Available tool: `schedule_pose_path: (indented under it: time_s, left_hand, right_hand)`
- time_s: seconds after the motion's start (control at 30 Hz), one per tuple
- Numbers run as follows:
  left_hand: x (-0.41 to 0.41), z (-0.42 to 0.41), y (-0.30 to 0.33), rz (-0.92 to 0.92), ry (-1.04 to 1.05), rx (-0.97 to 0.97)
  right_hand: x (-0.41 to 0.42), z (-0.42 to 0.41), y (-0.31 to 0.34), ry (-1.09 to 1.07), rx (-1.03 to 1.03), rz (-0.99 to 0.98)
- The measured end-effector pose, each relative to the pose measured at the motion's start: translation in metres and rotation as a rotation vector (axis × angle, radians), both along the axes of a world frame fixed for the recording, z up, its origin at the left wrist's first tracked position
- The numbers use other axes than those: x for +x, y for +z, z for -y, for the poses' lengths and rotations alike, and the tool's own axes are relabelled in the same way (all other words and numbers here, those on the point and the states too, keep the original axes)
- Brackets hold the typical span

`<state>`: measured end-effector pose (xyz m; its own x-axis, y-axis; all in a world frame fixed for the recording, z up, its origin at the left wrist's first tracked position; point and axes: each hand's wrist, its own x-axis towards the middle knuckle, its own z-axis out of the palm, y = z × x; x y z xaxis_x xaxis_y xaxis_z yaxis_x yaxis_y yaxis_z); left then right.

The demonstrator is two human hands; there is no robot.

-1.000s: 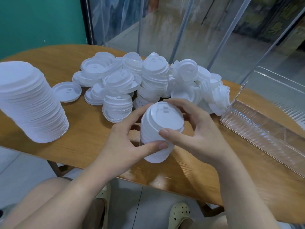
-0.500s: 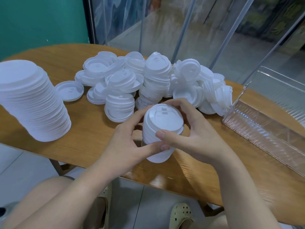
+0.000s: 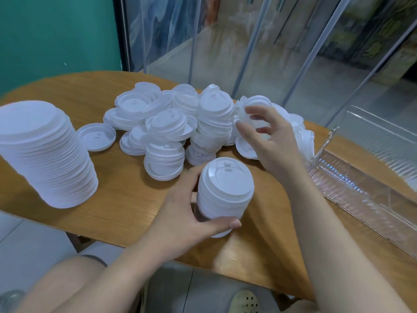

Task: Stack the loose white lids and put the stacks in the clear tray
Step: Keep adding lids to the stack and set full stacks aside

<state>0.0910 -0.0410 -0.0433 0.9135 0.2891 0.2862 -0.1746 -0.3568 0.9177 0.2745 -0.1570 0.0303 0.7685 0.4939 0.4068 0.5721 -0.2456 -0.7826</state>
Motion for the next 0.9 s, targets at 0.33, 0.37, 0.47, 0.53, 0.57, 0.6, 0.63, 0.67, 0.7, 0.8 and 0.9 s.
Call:
schedule_pose_path:
  time_s: [0.33, 0.37, 0.47, 0.53, 0.57, 0.6, 0.63, 0.67, 0.7, 0.8, 0.9]
  left_hand:
    - [0.001, -0.016, 0.005, 0.013, 0.062, -0.026]
    - [0.001, -0.018, 0.004, 0.014, 0.068, -0.030]
    - [0.001, -0.023, 0.001, 0.016, 0.074, -0.031]
    - [0.001, -0.024, -0.001, 0.020, 0.065, -0.027]
    - [0.000, -0.023, -0.001, 0.022, 0.059, -0.043]
    - [0.000, -0.022, -0.001, 0.025, 0.054, -0.069]
    - [-0.001, -0.021, -0.001, 0.028, 0.047, -0.089]
    - [-0.001, -0.019, 0.000, 0.031, 0.042, -0.096]
    - [-0.002, -0.018, 0.001, 0.033, 0.038, -0.092]
    - [-0.003, -0.017, 0.004, 0.040, 0.038, -0.090]
    - [-0.003, -0.017, 0.006, 0.044, 0.048, -0.122]
  right_hand:
    - [0.052, -0.079, 0.015, -0.044, -0.472, 0.252]
    - [0.053, -0.080, 0.016, -0.044, -0.492, 0.245]
    - [0.051, -0.078, 0.020, -0.053, -0.513, 0.241]
    - [0.047, -0.073, 0.025, -0.079, -0.463, 0.207]
    - [0.043, -0.068, 0.027, -0.097, -0.409, 0.186]
    - [0.037, -0.063, 0.030, -0.116, -0.346, 0.164]
    - [0.027, -0.056, 0.032, -0.131, -0.281, 0.140]
    - [0.014, -0.049, 0.034, -0.131, -0.223, 0.114]
    - [0.000, -0.040, 0.035, -0.111, -0.174, 0.090]
    - [-0.043, -0.014, 0.031, -0.003, -0.127, -0.001]
    - [-0.069, 0.002, 0.026, 0.072, -0.144, -0.057]
